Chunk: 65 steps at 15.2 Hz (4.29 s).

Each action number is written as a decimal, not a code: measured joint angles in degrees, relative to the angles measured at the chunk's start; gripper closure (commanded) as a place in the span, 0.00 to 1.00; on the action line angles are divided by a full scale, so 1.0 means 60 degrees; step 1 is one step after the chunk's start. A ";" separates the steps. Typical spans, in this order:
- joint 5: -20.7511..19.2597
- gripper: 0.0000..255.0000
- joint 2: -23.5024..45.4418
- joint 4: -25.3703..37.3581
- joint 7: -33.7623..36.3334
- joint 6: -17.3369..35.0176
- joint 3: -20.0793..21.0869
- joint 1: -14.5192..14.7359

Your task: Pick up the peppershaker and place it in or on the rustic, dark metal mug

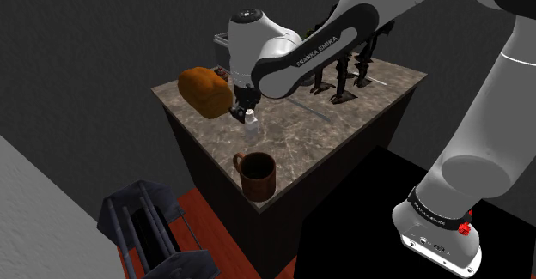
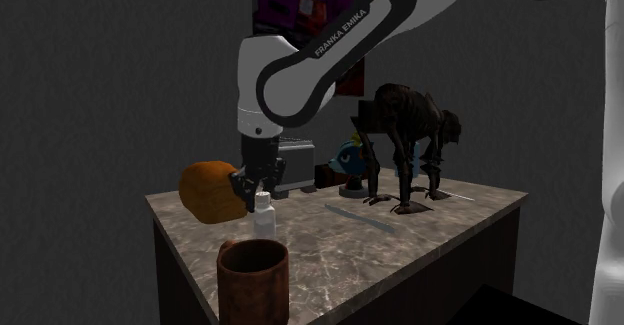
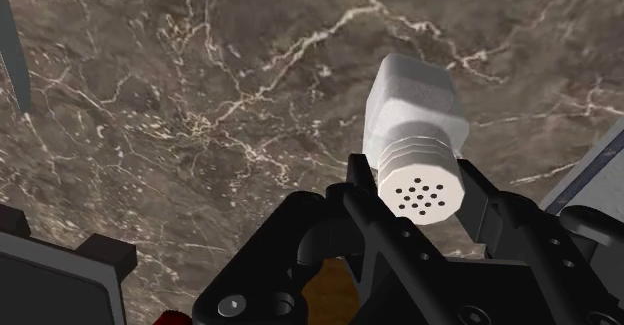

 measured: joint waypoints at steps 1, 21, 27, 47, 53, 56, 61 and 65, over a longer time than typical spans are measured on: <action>0.0075 1.00 -0.0066 0.0045 -0.0087 -0.0093 0.0001 -0.0018; 0.1122 1.00 -0.1074 0.1555 -0.1116 -0.2398 0.0051 -0.0040; 0.1314 1.00 -0.1421 0.1838 -0.1053 -0.3023 0.0175 0.0088; 0.2034 1.00 -0.3163 0.0153 0.1229 -0.3266 0.1613 0.1287; 0.1877 1.00 -0.2984 -0.0442 0.1468 -0.2539 0.1711 0.1266; 0.1760 1.00 -0.2846 -0.0693 0.1616 -0.2186 0.1772 0.1244; 0.1654 1.00 -0.2732 -0.0926 0.1746 -0.1867 0.1820 0.1224; 0.1651 1.00 -0.2730 -0.0933 0.1751 -0.1857 0.1822 0.1224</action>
